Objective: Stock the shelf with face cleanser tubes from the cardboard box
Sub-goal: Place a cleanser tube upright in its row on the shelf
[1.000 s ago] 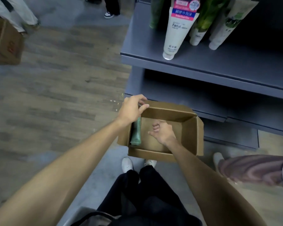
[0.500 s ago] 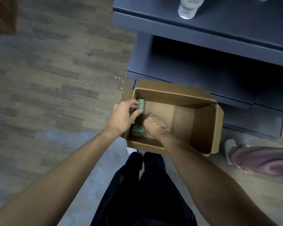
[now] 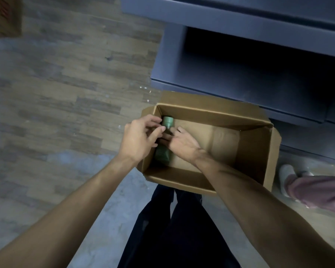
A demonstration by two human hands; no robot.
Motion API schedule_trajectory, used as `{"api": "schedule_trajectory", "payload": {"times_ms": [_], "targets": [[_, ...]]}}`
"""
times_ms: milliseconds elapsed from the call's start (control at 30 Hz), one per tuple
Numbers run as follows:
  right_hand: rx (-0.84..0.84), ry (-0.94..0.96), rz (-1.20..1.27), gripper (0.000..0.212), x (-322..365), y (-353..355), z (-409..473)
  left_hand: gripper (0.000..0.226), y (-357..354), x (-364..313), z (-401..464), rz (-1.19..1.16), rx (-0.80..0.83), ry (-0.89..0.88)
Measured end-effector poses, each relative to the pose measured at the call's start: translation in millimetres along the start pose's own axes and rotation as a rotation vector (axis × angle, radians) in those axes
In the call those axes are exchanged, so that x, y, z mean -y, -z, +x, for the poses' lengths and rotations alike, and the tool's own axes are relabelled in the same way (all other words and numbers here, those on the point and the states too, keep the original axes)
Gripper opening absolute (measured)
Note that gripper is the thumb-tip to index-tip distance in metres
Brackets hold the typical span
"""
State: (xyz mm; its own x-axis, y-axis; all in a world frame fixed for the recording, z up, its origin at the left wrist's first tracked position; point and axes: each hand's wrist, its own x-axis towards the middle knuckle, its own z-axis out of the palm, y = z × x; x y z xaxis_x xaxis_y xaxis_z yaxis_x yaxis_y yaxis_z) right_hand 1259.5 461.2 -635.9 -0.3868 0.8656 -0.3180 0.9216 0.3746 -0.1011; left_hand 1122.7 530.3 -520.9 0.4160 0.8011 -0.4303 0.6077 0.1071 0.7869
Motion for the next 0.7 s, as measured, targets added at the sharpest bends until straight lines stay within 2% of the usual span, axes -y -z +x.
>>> {"api": "schedule_trajectory", "payload": {"times_ms": [67, 133, 300, 400, 467, 567, 633, 700], "targets": [[-0.042, -0.024, 0.033, 0.041, -5.1, 4.6, -10.3, 0.024, 0.4, -3.0, 1.1, -0.011, 0.005, 0.0], [-0.079, -0.059, 0.118, 0.028, -11.7, 7.2, -19.6, 0.024, 0.5, -6.5, 2.1, -0.015, 0.011, 0.0], [0.038, -0.075, 0.236, 0.017, -17.8, -7.4, -40.4, 0.022, -1.7, -9.4, 1.6, 0.002, 0.019, 0.006], [-0.079, -0.185, 0.338, 0.013, -10.8, -18.2, -54.8, 0.024, -1.7, -5.7, 0.0, 0.018, 0.022, 0.004], [-0.085, -0.212, 0.405, 0.014, -10.0, -15.5, -66.4, 0.023, -2.3, -4.3, -0.6, 0.031, 0.023, -0.003], [0.062, -0.223, 0.49, 0.025, -14.7, -10.6, -84.8, 0.021, -5.4, -3.9, 0.7, 0.026, 0.017, -0.007], [0.131, -0.228, 0.451, 0.035, -17.1, -11.3, -91.6, 0.021, -7.3, -3.2, 0.4, 0.047, 0.005, -0.022], [0.146, -0.26, 0.375, 0.035, -17.0, -13.7, -93.6, 0.022, -9.1, -2.8, -0.1, 0.111, -0.001, -0.057]]}}
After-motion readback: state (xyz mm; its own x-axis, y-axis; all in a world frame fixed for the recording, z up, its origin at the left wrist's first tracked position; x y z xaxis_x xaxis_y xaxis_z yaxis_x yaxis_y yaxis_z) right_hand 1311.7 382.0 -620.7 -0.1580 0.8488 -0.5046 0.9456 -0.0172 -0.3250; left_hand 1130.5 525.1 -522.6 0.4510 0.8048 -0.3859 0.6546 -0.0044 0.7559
